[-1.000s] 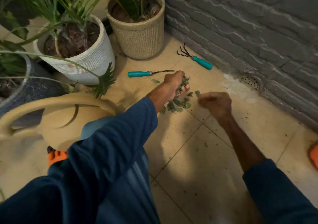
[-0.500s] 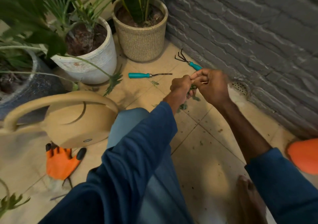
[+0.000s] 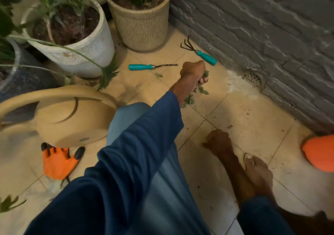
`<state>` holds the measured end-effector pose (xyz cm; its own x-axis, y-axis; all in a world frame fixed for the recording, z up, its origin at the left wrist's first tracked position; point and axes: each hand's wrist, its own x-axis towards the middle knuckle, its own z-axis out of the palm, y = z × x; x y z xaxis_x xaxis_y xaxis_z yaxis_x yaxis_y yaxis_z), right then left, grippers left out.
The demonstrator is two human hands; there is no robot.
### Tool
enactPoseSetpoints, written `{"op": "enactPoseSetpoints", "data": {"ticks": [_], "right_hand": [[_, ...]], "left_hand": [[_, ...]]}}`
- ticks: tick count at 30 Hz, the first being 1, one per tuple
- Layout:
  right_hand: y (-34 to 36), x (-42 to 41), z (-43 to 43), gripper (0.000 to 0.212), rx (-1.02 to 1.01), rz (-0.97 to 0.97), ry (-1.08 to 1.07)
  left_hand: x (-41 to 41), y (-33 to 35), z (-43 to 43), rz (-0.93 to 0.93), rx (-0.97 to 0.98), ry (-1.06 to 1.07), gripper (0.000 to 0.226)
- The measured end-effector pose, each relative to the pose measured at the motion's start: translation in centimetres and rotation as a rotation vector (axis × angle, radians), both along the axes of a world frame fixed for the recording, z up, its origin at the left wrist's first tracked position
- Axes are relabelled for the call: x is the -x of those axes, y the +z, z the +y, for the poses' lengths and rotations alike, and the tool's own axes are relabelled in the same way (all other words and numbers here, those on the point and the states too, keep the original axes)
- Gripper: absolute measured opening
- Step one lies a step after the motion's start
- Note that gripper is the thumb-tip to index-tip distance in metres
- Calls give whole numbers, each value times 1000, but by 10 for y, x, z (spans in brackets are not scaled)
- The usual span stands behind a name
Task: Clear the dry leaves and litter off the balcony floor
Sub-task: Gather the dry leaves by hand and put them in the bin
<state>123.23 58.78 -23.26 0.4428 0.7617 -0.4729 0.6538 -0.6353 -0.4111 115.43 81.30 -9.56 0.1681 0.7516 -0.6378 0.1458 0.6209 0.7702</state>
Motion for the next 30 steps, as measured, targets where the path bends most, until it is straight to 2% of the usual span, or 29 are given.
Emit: {"op": "enactPoseSetpoints", "data": {"ticks": [2, 4, 12, 14, 16, 18, 20, 23, 27, 30], "right_hand": [[-11, 11, -4, 21, -22, -78, 50], [-18, 12, -5, 13, -68, -99, -30], [-12, -2, 10, 12, -177, 54, -97], [5, -5, 23, 14, -268, 166, -211], [35, -9, 42, 17, -411, 375, -417], [76, -10, 65, 21, -563, 529, -494], [115, -10, 87, 23, -665, 609, -445], [152, -7, 112, 25, -728, 614, -258], [155, -2, 137, 25, -681, 530, -22], [148, 2, 147, 21, -651, 491, 70]], "left_hand": [[-6, 0, -2, 15, -15, -29, 21], [-10, -3, -5, 25, -15, -44, 19], [-1, -11, -4, 22, -10, -93, 17], [5, -14, -3, 3, 20, -107, 18], [12, -17, -1, -3, 59, -128, 19], [19, -19, -1, -21, 100, -151, 19], [24, -21, -3, -58, 160, -192, 18], [31, -19, -7, -124, 246, -237, 22], [40, -13, -10, -205, 270, -274, 21], [49, -8, -8, -221, 244, -267, 20]]}}
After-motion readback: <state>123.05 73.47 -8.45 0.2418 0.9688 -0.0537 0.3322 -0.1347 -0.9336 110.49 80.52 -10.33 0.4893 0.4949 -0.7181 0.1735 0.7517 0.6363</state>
